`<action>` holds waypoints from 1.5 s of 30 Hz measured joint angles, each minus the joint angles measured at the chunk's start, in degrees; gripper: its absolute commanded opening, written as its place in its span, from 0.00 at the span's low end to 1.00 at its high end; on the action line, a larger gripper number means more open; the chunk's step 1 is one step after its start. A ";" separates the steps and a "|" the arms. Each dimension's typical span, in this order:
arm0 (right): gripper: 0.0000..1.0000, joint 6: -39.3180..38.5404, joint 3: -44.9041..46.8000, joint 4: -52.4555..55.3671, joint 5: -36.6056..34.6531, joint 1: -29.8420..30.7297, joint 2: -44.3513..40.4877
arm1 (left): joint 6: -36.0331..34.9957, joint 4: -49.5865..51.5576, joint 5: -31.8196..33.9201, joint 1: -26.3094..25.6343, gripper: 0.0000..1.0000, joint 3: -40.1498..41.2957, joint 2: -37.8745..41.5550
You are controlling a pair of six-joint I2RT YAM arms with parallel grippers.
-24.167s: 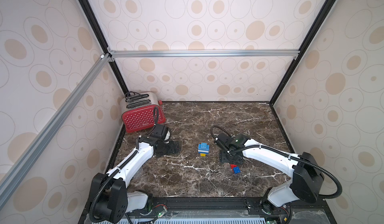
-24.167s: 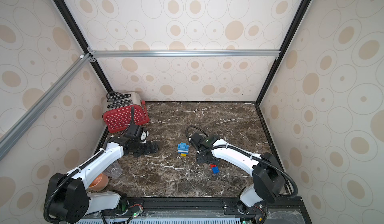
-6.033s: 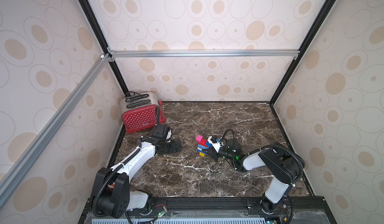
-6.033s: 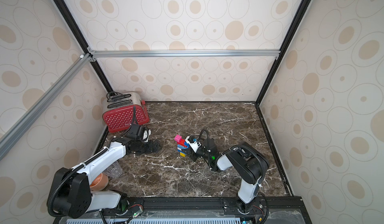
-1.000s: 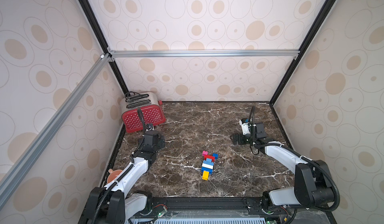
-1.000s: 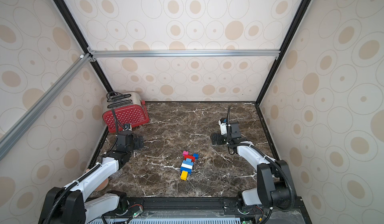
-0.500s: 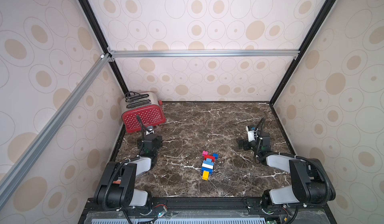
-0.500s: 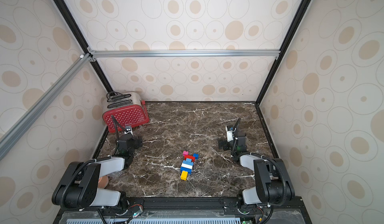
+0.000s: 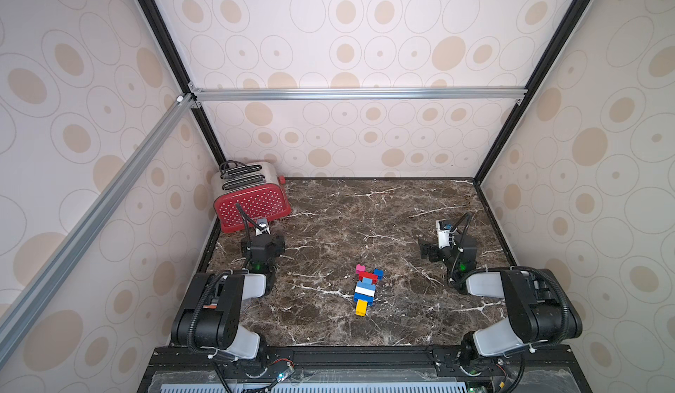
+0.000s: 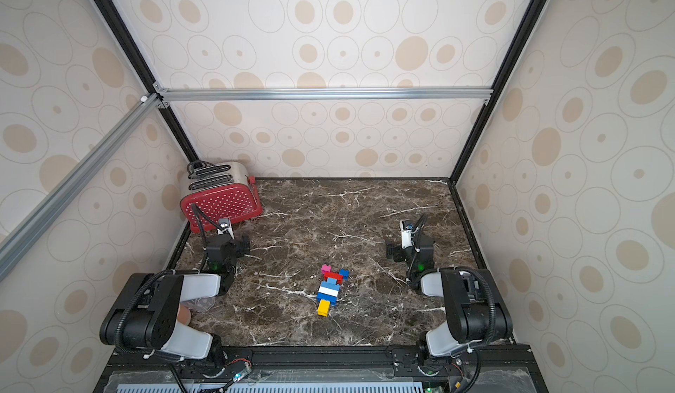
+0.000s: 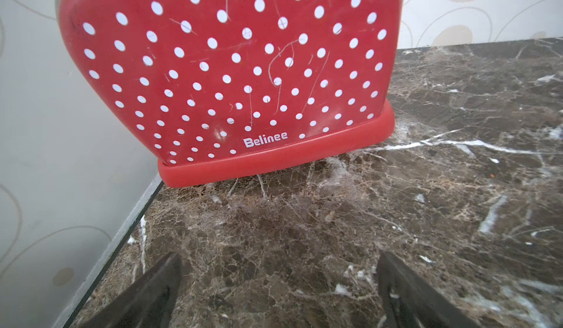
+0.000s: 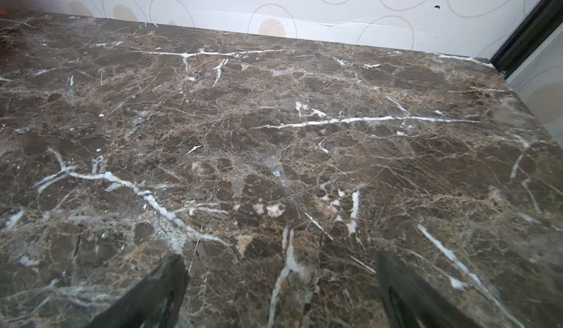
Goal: Assemble a carrot with lego
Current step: Reset both arms
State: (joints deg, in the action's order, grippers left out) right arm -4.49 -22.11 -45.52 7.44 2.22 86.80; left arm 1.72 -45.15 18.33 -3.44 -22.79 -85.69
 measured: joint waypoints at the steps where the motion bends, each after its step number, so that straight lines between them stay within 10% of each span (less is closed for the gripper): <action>1: 1.00 0.02 0.00 -0.13 -0.15 0.00 0.00 | 0.00 -0.02 -0.09 0.04 0.99 -0.02 0.00; 45: 0.99 2.99 -1.36 0.55 -6.12 -0.79 0.81 | 1.44 -0.59 -6.75 4.42 0.99 -1.77 -2.29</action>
State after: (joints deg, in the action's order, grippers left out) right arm -1.50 -23.46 -44.97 1.32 1.43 87.61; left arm 3.16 -45.74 11.57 0.97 -24.56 -87.99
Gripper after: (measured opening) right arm 0.990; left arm 0.992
